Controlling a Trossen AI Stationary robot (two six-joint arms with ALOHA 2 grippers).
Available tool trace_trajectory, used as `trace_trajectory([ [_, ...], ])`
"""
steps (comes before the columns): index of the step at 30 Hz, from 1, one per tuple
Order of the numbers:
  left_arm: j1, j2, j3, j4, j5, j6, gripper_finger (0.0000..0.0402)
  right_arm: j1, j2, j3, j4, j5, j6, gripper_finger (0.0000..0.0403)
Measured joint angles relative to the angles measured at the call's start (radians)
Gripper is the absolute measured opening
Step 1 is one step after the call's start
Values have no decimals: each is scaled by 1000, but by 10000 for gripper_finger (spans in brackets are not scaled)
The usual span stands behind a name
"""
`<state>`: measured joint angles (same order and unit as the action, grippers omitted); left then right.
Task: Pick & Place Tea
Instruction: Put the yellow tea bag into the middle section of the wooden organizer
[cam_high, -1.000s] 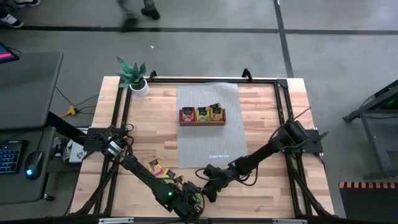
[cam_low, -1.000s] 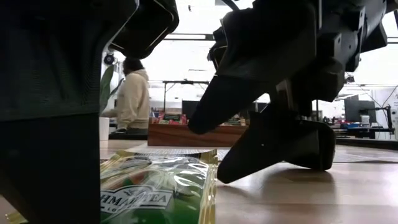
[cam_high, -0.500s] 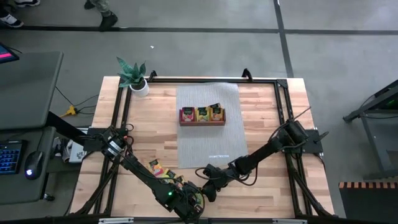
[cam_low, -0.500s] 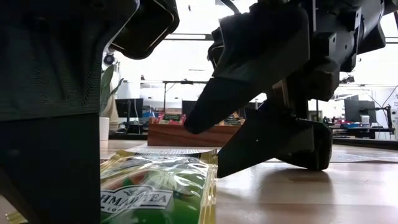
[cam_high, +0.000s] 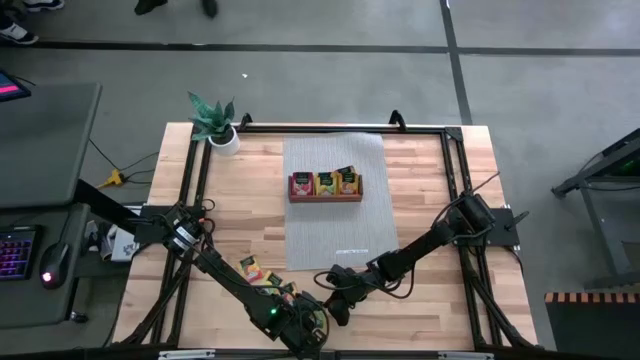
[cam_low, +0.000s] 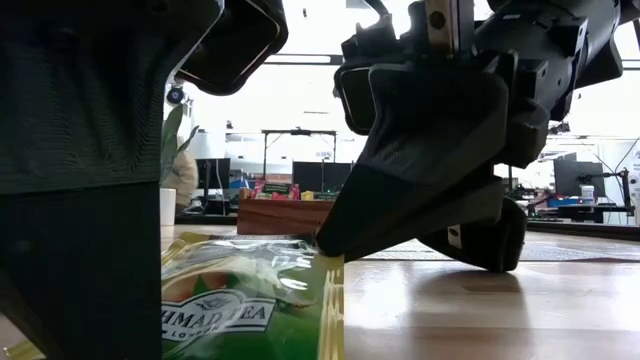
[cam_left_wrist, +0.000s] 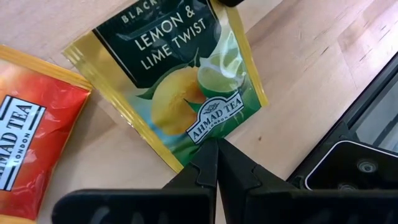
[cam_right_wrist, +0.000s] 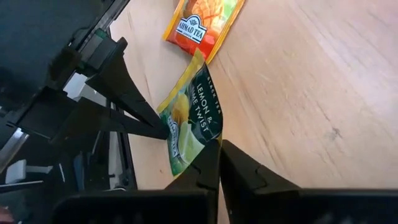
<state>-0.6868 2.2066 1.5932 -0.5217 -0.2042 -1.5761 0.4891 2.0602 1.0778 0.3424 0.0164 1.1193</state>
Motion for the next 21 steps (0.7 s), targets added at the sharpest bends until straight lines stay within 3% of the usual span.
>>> trace_trajectory([
  [11, 0, 0, 0, 3, -15, 25, 7, 0, 0, 0, -1, 6, -31, 1],
  [21, 1, -61, -6, -55, -1, 89, 110, -1, 0, -1, -6, 4, -63, 0],
])
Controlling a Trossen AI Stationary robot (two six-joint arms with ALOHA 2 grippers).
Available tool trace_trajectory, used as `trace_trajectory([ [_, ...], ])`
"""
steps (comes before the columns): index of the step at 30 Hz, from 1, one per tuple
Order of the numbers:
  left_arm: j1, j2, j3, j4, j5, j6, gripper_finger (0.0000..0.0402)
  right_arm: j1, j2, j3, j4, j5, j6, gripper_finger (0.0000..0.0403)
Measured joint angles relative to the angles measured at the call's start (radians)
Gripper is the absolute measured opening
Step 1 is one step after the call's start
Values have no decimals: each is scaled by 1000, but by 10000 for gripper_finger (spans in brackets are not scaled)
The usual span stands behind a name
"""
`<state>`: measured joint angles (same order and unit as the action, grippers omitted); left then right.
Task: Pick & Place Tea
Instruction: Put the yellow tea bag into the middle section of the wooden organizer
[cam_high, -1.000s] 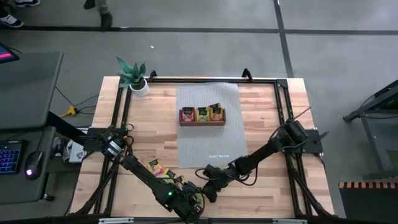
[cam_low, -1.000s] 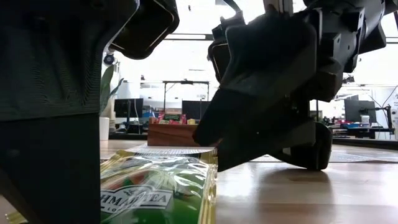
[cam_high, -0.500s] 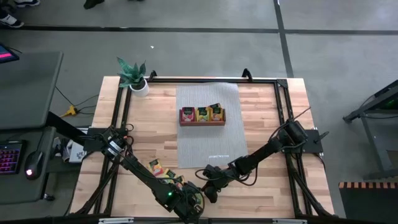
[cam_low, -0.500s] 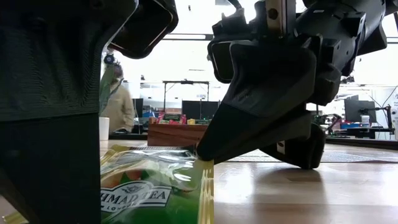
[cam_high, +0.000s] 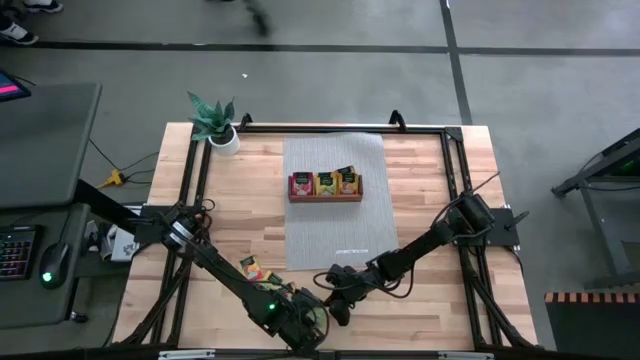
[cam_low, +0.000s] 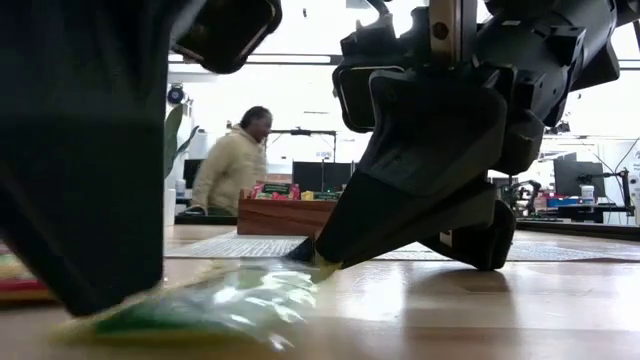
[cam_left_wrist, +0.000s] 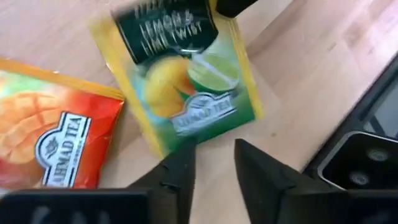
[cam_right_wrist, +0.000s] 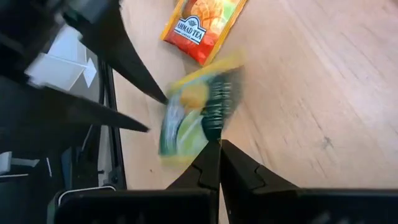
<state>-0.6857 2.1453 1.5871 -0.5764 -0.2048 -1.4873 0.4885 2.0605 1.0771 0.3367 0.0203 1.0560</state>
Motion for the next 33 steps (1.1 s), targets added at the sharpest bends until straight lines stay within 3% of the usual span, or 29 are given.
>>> trace_trajectory([
  [9, -3, -91, 3, -122, 42, -37, 165, 2, -4, 1, -31, -6, -27, 0],
  [16, -43, -206, 6, -348, -173, -167, 166, 3, -69, -1, -137, -2, -88, 0],
  [24, -112, -275, 4, -558, -315, -285, 166, 3, -274, -1, -318, 105, -235, 0],
  [33, -104, -295, 5, -555, -376, -300, 166, -16, -601, 0, -542, 283, -467, 0],
])
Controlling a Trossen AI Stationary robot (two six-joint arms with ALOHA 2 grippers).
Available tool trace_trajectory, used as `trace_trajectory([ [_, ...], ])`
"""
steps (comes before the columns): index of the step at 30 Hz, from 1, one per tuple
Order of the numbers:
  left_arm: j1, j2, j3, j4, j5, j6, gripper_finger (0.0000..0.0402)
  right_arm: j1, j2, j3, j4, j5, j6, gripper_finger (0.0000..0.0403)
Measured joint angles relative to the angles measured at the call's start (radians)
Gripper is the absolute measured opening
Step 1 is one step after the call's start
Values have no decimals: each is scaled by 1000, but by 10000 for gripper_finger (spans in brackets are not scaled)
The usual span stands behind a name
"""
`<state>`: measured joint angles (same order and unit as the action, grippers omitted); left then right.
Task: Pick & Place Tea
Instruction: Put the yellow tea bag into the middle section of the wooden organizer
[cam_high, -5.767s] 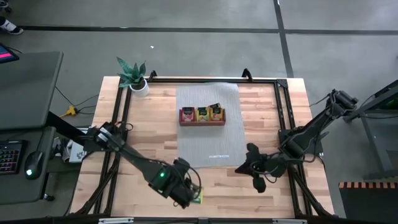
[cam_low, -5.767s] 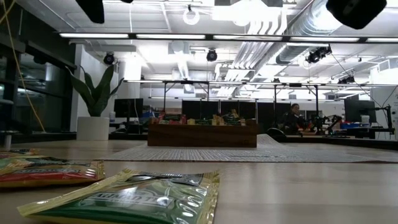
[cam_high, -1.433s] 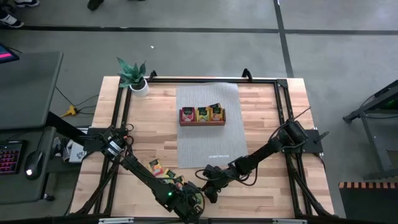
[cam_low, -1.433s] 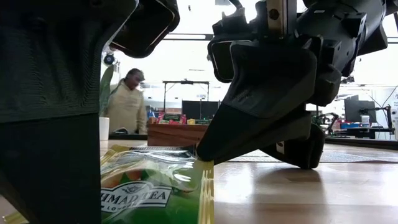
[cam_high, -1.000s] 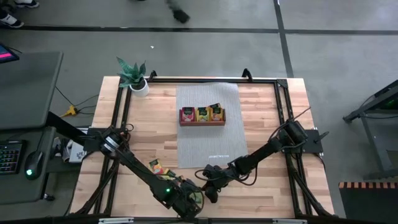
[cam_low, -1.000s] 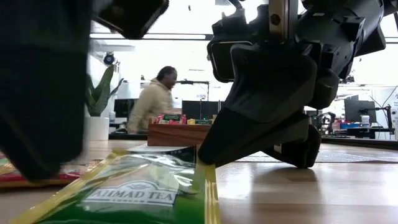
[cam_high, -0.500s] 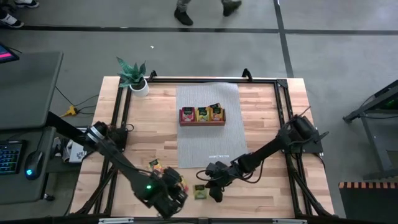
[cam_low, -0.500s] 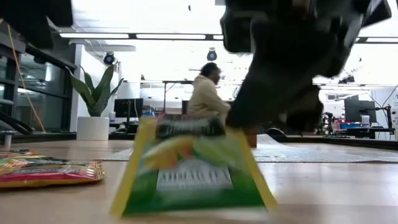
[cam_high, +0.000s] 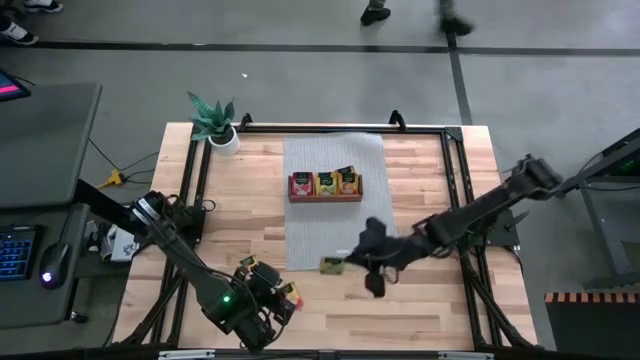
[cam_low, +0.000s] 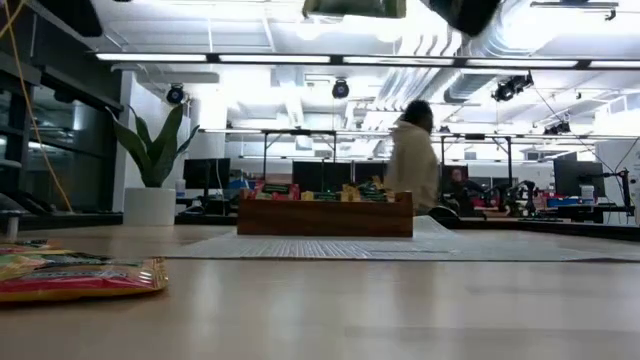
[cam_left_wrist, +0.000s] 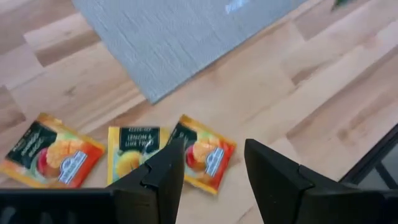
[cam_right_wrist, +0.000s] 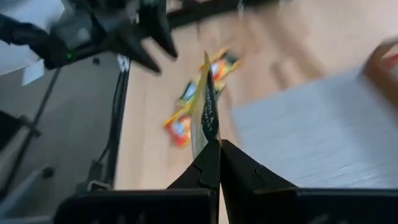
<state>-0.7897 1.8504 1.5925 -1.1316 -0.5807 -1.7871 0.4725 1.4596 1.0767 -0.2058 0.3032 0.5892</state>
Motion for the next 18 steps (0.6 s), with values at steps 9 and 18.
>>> trace_trajectory([
  [9, 28, -21, 0, -4, -110, 15, 166, -135, -205, 0, -142, 17, -303, 0],
  [18, 107, -198, -192, 111, -162, 168, 165, -387, -196, 0, -153, -129, -489, 0],
])
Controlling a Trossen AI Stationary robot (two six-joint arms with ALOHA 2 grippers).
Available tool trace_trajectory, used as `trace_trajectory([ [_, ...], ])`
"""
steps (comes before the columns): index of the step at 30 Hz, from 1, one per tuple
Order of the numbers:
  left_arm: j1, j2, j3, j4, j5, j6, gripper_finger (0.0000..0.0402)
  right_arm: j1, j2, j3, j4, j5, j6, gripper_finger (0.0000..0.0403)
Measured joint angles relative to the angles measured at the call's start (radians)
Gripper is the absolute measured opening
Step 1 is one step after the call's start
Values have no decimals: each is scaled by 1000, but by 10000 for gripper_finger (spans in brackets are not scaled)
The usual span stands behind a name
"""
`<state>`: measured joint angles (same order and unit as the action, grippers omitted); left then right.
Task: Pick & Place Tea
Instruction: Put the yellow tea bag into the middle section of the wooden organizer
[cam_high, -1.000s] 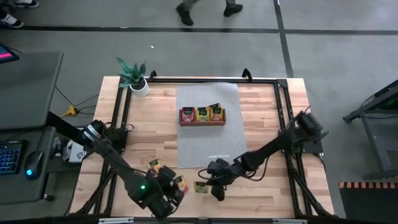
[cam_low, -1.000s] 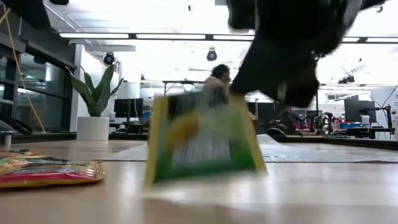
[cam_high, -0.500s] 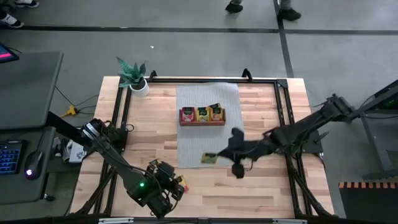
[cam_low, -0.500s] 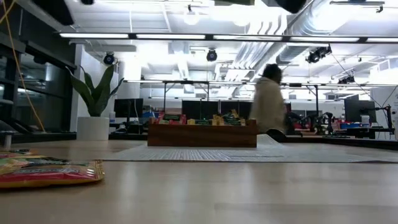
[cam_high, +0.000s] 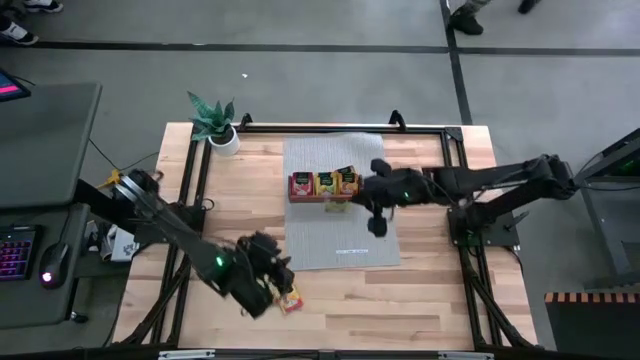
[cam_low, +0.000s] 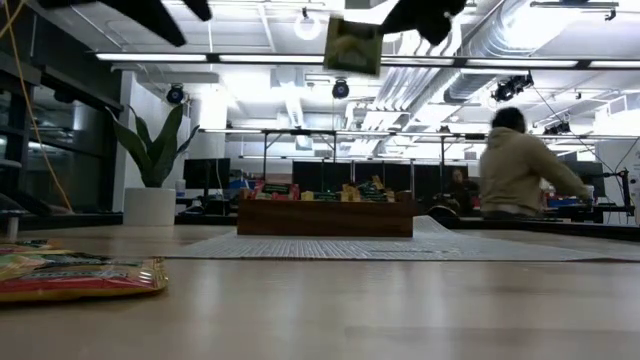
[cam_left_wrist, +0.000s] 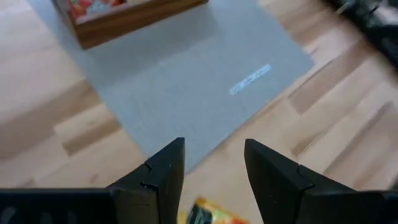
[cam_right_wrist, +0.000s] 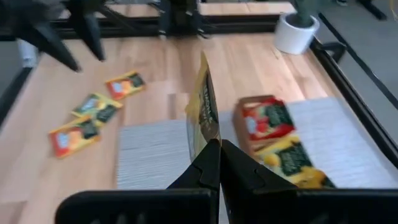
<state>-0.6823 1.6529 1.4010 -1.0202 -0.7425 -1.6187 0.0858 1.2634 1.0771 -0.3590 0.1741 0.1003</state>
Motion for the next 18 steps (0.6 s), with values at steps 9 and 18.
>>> trace_trajectory([
  [9, 98, -406, -579, 603, 80, 309, 165, -258, 85, 0, 51, -200, -64, 0],
  [18, 197, -739, -1009, 1265, 277, 625, 165, -388, 269, 1, 135, -353, -103, 0],
])
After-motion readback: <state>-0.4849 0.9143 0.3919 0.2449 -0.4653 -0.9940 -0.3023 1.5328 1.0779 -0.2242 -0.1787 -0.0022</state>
